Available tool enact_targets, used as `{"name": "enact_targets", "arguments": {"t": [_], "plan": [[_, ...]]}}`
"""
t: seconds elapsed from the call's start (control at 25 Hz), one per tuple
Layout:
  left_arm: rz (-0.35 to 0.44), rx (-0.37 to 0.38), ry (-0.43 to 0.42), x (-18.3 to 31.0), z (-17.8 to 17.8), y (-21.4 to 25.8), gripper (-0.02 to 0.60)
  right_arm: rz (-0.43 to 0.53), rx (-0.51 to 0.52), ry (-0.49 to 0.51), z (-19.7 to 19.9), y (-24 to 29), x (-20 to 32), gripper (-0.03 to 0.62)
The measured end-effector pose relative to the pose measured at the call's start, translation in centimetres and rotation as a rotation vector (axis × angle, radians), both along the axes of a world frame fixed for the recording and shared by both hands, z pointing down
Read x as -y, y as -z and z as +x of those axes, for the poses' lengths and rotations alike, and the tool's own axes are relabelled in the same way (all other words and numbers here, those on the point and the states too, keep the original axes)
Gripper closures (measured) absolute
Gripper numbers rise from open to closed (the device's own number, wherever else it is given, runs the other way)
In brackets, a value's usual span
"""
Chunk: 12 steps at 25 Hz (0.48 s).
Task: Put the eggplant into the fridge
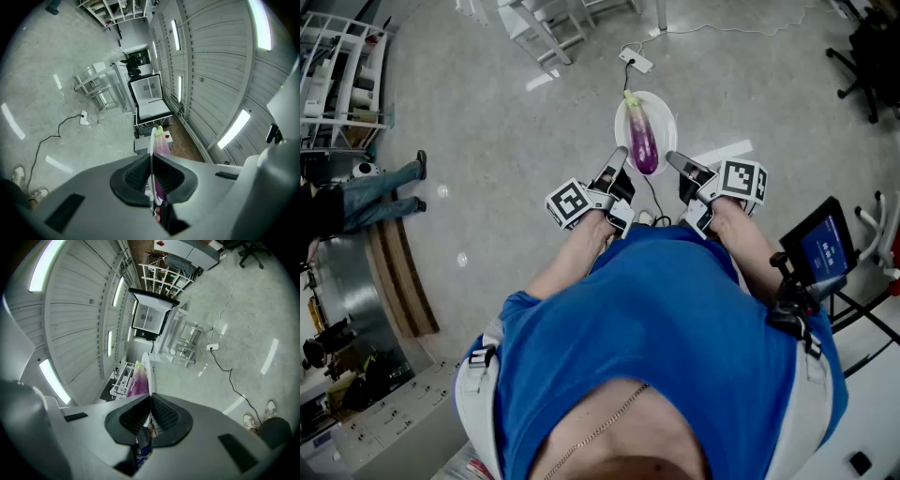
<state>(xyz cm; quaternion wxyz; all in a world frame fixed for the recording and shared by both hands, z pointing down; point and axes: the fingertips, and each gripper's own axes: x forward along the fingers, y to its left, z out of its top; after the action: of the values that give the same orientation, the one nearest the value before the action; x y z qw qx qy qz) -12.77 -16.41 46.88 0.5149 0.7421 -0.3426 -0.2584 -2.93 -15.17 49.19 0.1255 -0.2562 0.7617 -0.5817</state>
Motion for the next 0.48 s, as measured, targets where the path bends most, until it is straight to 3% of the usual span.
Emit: {"name": "enact_targets", "arguments": {"t": [0.28, 0.48], "plan": [[-0.016, 0.062, 0.014, -0.10, -0.58, -0.78, 0.555, -0.001, -0.025, -0.011, 0.27, -0.11, 0.10, 0.583], [-0.028, 0.038, 0.017, -0.14, -0.53, -0.87, 0.555, -0.006, -0.010, -0.018, 0.15, 0.02, 0.11, 0.583]]}}
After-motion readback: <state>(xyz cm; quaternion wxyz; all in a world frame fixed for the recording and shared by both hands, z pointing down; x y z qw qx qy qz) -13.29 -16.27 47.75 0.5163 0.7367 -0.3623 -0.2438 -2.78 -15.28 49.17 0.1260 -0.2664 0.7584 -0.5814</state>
